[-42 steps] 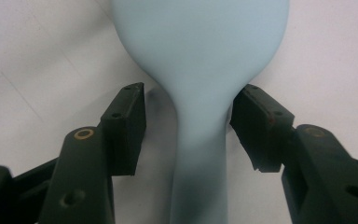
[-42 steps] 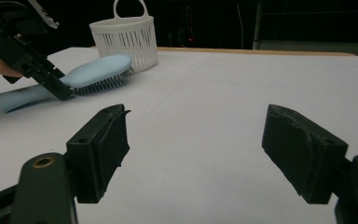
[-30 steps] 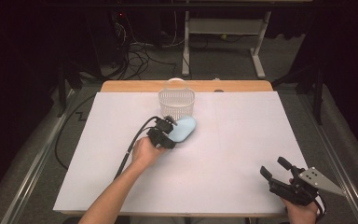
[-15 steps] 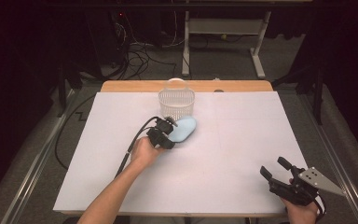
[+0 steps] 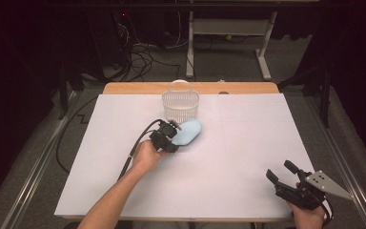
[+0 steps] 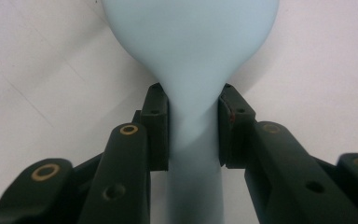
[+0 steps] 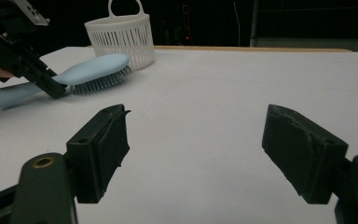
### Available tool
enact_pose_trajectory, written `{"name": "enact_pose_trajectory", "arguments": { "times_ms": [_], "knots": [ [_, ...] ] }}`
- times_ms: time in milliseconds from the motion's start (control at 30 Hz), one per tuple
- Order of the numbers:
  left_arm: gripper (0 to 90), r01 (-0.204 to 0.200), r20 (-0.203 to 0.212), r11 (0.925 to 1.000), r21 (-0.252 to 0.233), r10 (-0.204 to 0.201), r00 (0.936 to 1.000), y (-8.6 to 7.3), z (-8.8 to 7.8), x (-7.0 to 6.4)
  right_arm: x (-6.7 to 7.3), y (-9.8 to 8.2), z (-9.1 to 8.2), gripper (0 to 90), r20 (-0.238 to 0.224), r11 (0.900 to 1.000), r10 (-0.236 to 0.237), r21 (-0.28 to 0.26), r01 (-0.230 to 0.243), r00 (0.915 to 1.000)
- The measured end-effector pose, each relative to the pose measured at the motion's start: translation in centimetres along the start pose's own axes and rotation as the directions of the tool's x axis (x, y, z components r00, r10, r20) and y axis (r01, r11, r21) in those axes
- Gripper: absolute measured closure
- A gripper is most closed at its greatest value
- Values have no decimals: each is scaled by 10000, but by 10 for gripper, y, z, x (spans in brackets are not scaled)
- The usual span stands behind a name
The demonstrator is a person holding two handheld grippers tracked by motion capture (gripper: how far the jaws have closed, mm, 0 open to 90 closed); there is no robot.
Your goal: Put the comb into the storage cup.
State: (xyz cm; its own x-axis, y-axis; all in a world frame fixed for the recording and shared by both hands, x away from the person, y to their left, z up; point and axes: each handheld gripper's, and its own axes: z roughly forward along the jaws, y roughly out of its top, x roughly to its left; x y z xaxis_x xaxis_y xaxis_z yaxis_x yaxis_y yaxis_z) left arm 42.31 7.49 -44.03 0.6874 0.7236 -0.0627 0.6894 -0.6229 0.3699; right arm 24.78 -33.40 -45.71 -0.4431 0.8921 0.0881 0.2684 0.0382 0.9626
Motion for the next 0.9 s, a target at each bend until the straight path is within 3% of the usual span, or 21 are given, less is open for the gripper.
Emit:
{"name": "enact_pose_trajectory", "arguments": {
  "times_ms": [400, 900],
  "knots": [
    [678, -26, 44, 9996, -285, 27, 10000, -1, -5, 0, 0, 0, 0, 231, -35, 10000, -26, -10, 26, 10000],
    [678, -310, 175, 9944, -1006, 329, 9993, -10, -27, -2, 0, 0, 0, 231, -35, 10000, -67, -48, 67, 10000]
  ]
}}
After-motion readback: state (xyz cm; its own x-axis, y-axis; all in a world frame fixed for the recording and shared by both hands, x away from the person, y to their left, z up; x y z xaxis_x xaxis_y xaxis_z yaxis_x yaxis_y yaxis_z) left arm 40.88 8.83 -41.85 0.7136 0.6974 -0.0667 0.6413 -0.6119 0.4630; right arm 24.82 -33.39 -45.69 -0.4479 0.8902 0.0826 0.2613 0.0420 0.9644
